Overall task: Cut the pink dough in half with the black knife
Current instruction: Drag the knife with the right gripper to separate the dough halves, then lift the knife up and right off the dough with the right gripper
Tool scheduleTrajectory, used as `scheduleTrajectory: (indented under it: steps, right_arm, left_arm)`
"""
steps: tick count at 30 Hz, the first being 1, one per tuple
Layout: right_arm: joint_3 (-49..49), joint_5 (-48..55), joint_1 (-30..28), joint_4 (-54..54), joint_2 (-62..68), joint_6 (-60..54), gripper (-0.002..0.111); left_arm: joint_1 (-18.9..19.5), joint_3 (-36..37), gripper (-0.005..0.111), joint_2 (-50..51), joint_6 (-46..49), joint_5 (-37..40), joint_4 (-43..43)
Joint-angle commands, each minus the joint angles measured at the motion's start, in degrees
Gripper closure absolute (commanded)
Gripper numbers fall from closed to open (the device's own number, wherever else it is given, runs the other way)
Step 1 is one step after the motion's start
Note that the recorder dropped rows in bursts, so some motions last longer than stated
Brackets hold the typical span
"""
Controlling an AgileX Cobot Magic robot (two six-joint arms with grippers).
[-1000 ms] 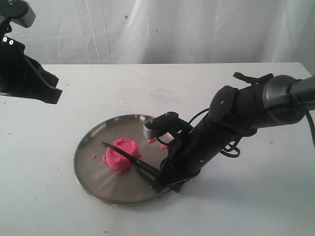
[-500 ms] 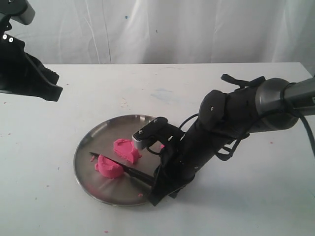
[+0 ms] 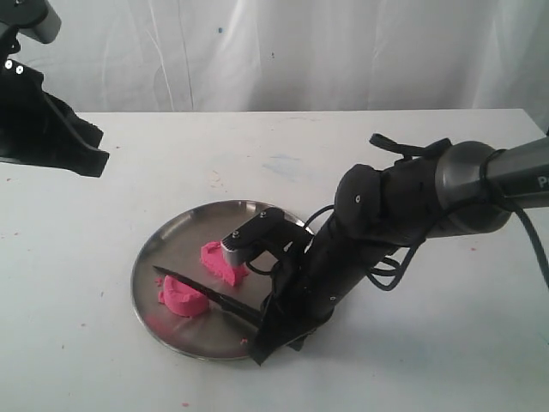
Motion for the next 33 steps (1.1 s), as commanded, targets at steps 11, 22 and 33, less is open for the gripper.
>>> scheduleTrajectory:
  steps: [11,22,33]
  right_arm:
    - [0.8,-1.9,-0.1,-15.6,0.3,14.6,0.108]
    - [0.8,-3.4,-2.6,-16.9,0.3,14.6,0.108]
    - [0.8,-4.2,-3.0,-17.3,0.3,14.6,0.108]
  left_arm:
    - [0.1,6.0,0.107,0.1,-5.3,-5.7,-1.3]
    - [0.1,8.7,0.107,0.3,-8.2,-11.6,-1.3]
    - [0.1,8.7,0.107,0.3,-8.2,-11.9,-1.3]
